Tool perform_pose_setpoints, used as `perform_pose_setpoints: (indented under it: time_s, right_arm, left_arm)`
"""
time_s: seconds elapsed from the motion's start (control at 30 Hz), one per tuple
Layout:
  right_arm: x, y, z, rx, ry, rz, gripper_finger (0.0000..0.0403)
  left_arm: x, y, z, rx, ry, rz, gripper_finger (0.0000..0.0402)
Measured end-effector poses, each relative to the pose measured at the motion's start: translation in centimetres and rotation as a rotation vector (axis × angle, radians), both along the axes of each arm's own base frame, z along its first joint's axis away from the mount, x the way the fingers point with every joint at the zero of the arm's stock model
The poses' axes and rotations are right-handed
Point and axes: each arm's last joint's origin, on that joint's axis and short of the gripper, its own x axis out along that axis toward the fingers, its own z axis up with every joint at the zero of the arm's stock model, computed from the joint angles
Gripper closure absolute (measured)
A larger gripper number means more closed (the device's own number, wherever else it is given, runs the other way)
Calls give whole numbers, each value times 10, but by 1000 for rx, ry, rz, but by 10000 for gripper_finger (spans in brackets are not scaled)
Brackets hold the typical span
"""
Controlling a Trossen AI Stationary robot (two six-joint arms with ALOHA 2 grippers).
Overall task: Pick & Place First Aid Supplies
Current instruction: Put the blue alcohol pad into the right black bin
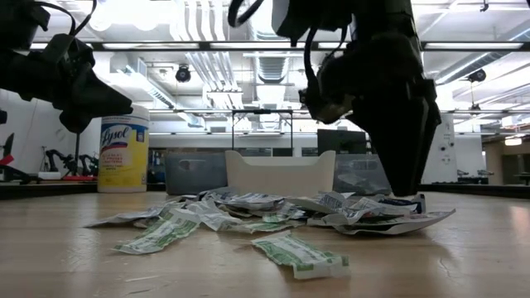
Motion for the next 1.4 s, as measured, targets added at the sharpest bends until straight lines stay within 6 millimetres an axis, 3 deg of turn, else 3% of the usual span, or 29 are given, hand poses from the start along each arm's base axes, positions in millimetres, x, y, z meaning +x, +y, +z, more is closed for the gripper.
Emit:
perform_pose_setpoints:
  time_s: [0.6, 1.4]
  right_arm:
    - [-2, -4, -15, -16, -29, -3, 326]
    - [-4, -6, -18, 27, -7, -27, 393]
  left_arm:
    - [0, 0, 0, 0, 0, 0, 307]
    - [0, 0, 0, 0, 0, 0, 307]
